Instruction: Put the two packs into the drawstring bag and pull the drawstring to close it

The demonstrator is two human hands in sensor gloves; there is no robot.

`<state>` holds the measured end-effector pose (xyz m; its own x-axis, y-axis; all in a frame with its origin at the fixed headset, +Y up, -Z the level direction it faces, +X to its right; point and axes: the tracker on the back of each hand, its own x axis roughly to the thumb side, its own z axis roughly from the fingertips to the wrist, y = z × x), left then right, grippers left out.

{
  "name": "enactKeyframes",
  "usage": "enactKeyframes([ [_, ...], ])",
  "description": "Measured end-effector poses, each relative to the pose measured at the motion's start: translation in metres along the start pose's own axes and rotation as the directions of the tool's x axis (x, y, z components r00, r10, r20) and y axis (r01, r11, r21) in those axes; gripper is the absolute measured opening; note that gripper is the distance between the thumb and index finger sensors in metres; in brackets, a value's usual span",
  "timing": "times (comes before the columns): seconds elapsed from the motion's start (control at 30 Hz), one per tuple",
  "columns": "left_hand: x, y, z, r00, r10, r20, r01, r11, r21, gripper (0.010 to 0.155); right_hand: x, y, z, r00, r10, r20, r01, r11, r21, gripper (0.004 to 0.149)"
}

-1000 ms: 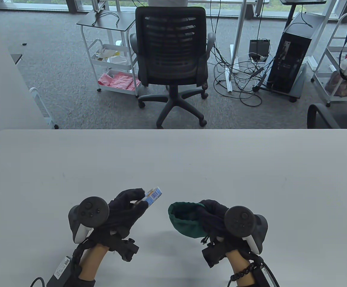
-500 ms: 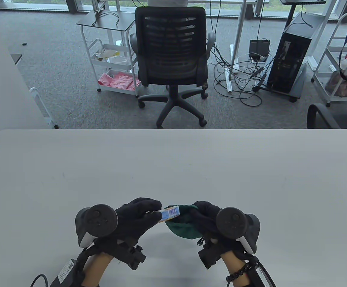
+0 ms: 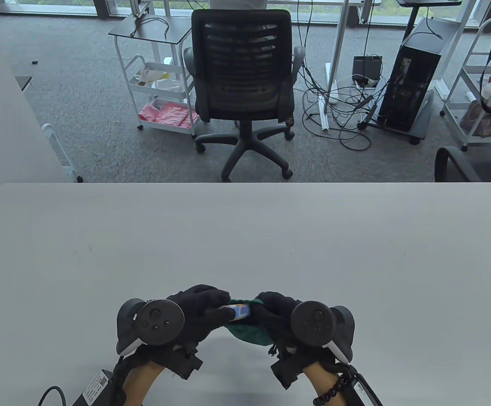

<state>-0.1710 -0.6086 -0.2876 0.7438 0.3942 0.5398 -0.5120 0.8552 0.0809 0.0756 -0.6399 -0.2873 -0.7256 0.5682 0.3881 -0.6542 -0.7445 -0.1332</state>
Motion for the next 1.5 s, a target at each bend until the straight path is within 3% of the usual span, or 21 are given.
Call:
enactKeyframes([
  [0.47,0.001,-0.020,-0.001,0.994,-0.017,-0.109,0.024,0.998,0.059,0.065,0.004,0.001,0.002,0.996,-0.085,0.007,0.085,0.996,0.015,0.043],
  [0.57,-0.002,-0.022,-0.001,0.989,-0.020,-0.146,0.026,0.999,0.037,0.060,0.003,0.000,0.002,0.995,-0.097,0.007,0.097,0.995,0.019,0.043],
  [0.67,-0.011,-0.022,-0.001,0.973,-0.046,-0.228,0.038,0.999,-0.040,0.074,0.000,-0.004,0.002,0.994,-0.106,0.004,0.106,0.994,0.003,0.043],
  [0.77,-0.029,-0.030,-0.004,0.934,0.118,-0.337,-0.193,0.961,-0.200,0.081,-0.003,-0.002,0.001,0.992,-0.123,0.007,0.122,0.992,0.017,0.043],
  [0.87,-0.040,-0.042,-0.006,0.876,0.260,-0.407,-0.393,0.874,-0.287,0.078,-0.003,0.001,0.001,0.991,-0.129,0.022,0.128,0.991,0.030,0.042],
  [0.93,-0.042,-0.050,-0.007,0.851,0.347,-0.395,-0.481,0.816,-0.320,0.075,-0.003,0.000,0.001,0.990,-0.138,0.030,0.137,0.990,0.026,0.042],
  [1.0,-0.042,-0.052,-0.008,0.838,0.383,-0.390,-0.508,0.807,-0.300,0.073,-0.004,0.000,0.001,0.984,-0.180,0.019,0.179,0.983,0.033,0.042],
  [1.3,-0.033,-0.049,-0.007,0.885,0.381,-0.268,-0.430,0.889,-0.157,0.053,-0.009,-0.002,-0.001,0.969,-0.249,0.004,0.248,0.967,0.065,0.042],
  [1.43,-0.033,-0.043,-0.006,0.897,0.372,-0.240,-0.401,0.912,-0.086,0.044,-0.010,-0.007,0.000,0.990,-0.144,0.005,0.144,0.987,0.065,0.041],
  [1.5,-0.039,-0.036,-0.004,0.854,0.450,-0.261,-0.466,0.885,0.001,0.041,-0.008,-0.011,0.000,0.997,-0.065,0.029,0.063,0.995,0.077,0.041],
])
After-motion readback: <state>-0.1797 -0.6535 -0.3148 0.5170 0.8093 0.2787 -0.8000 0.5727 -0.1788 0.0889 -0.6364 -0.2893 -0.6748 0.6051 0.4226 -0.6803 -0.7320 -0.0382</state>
